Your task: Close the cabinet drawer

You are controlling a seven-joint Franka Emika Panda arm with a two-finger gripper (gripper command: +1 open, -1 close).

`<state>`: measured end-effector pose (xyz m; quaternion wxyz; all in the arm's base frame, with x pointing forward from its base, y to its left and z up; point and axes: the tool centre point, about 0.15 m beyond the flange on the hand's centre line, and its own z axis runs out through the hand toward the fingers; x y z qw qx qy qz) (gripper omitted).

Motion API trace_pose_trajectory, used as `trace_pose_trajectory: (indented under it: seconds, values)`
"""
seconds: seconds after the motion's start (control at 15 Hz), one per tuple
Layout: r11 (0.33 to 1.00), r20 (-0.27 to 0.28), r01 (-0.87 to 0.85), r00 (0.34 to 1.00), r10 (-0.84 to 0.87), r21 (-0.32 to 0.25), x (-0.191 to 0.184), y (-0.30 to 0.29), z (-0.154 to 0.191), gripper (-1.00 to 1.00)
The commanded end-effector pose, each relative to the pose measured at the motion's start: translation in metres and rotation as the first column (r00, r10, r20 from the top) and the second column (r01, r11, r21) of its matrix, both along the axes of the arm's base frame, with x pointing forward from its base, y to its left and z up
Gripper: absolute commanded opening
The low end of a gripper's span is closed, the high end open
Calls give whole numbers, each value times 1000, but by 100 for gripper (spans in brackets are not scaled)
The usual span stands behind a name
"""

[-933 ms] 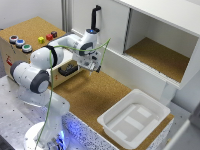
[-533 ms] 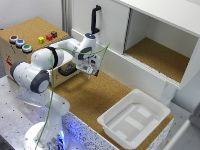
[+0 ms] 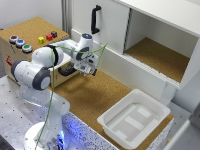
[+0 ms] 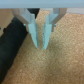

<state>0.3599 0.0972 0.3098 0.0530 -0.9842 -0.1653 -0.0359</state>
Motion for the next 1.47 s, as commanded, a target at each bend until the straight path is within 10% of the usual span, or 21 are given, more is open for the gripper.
trace_pose_trajectory:
  seconds: [0.0,1.4]
  values:
    - [998,-27,53,998,-53,-20,26,36,-13,-100]
    - [994,-47,-82,995,85,73,34,190,9,-100]
